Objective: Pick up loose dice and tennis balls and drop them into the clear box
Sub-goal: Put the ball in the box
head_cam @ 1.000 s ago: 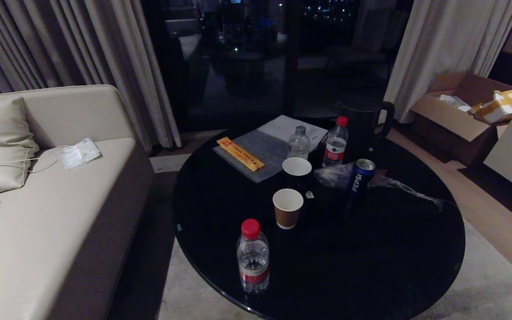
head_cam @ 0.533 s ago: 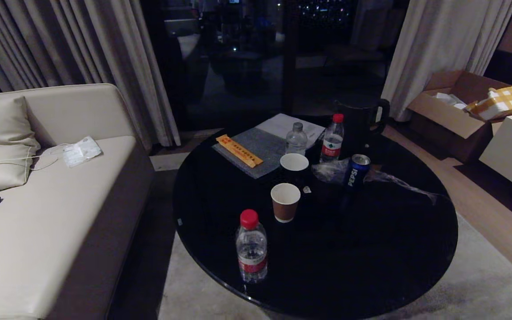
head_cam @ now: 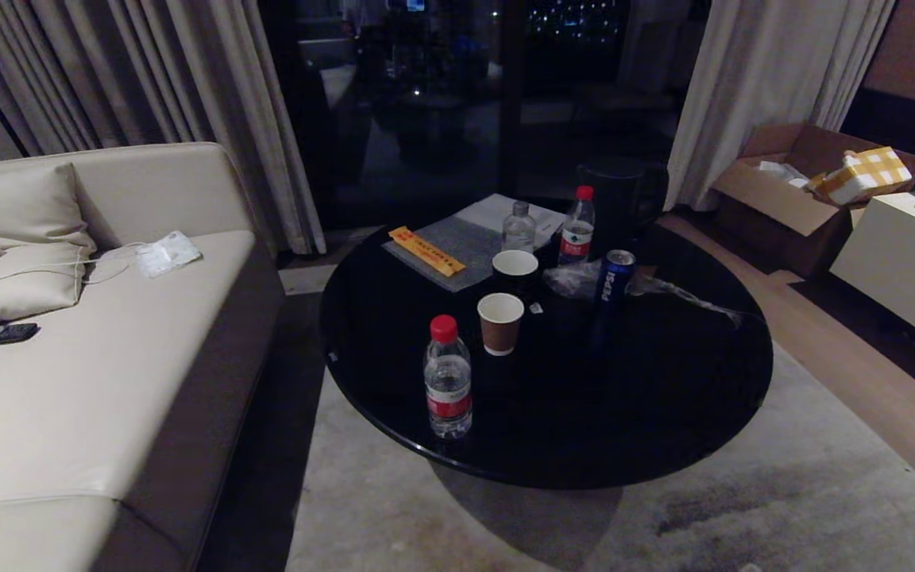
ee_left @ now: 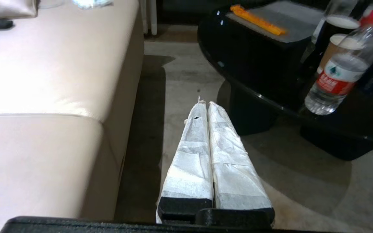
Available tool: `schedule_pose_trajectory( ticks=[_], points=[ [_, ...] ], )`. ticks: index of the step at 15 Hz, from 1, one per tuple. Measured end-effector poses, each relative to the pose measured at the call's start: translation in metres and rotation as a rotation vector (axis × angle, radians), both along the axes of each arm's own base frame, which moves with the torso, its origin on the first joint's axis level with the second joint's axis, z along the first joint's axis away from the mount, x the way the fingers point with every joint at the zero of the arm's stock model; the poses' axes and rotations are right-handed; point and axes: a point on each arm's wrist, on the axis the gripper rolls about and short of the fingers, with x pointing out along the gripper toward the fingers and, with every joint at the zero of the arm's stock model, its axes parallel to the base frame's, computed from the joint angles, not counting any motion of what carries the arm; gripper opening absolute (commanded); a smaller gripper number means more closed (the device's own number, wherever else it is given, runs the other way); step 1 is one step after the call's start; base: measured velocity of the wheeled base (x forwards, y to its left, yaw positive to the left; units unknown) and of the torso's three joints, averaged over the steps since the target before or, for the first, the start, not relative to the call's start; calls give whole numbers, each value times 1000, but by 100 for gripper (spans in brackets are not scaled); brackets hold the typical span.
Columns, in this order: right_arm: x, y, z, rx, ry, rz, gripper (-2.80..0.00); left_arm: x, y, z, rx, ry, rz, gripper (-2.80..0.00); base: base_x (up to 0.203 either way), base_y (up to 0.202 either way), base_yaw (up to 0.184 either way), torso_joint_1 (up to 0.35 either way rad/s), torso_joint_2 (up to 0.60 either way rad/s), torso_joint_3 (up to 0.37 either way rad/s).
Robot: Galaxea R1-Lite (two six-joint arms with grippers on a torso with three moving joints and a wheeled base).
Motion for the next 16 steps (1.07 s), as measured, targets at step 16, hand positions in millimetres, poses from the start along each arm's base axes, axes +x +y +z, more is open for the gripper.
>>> schedule_pose_trajectory(
  ticks=[16],
  points=[
    [0,0,0,0,-1,-1,-280,0,0,-1,-1,4,1,-280,-68,-67,0,2,2,1]
  ],
)
